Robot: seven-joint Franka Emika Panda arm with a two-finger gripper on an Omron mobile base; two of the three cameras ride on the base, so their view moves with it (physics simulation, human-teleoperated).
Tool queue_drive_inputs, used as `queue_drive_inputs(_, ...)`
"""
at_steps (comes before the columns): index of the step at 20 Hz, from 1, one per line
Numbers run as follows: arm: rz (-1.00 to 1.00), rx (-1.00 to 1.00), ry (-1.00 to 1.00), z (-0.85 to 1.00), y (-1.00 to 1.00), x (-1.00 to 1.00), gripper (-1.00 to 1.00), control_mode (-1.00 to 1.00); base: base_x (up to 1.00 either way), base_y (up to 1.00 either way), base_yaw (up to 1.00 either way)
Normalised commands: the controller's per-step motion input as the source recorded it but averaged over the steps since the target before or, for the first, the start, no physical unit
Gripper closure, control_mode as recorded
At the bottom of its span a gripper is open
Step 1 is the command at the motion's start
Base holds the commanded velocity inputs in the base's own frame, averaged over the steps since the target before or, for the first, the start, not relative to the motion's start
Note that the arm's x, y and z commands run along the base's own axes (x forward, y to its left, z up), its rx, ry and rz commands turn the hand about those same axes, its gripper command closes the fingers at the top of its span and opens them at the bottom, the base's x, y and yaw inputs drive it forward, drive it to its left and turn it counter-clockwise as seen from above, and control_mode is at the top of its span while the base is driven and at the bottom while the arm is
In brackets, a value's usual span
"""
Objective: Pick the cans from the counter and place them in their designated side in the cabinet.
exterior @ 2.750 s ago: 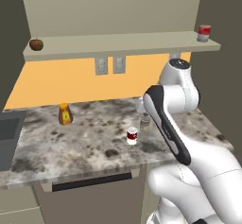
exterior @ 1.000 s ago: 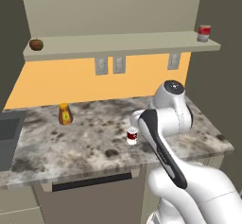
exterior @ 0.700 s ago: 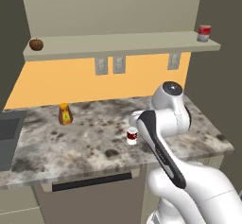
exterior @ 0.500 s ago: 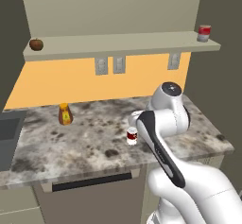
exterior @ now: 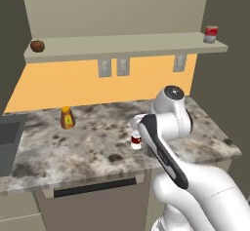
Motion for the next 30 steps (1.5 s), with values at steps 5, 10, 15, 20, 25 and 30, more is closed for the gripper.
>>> queue_drive_inputs(5, 0.0, 0.01, 0.02, -0.09, 0.01, 0.11, -1.0, -1.0, 0.0, 0.0, 0.0)
queue_drive_inputs(10, 0.0, 0.02, 0.11, -0.12, 0.01, 0.1, -1.0, -1.0, 0.0, 0.0, 0.0)
queue_drive_inputs(15, 0.0, 0.01, 0.08, -0.12, 0.05, 0.1, -1.0, -1.0, 0.0, 0.0, 0.0)
queue_drive_inputs(20, 0.0, 0.0, 0.02, -0.1, 0.06, 0.08, -1.0, -1.0, 0.0, 0.0, 0.0)
queue_drive_inputs(25, 0.0, 0.0, 0.0, -0.12, 0.04, 0.04, -1.0, -1.0, 0.0, 0.0, 0.0)
queue_drive_inputs(30, 0.0, 0.0, 0.0, -0.14, 0.01, 0.04, -1.0, -1.0, 0.0, 0.0, 0.0)
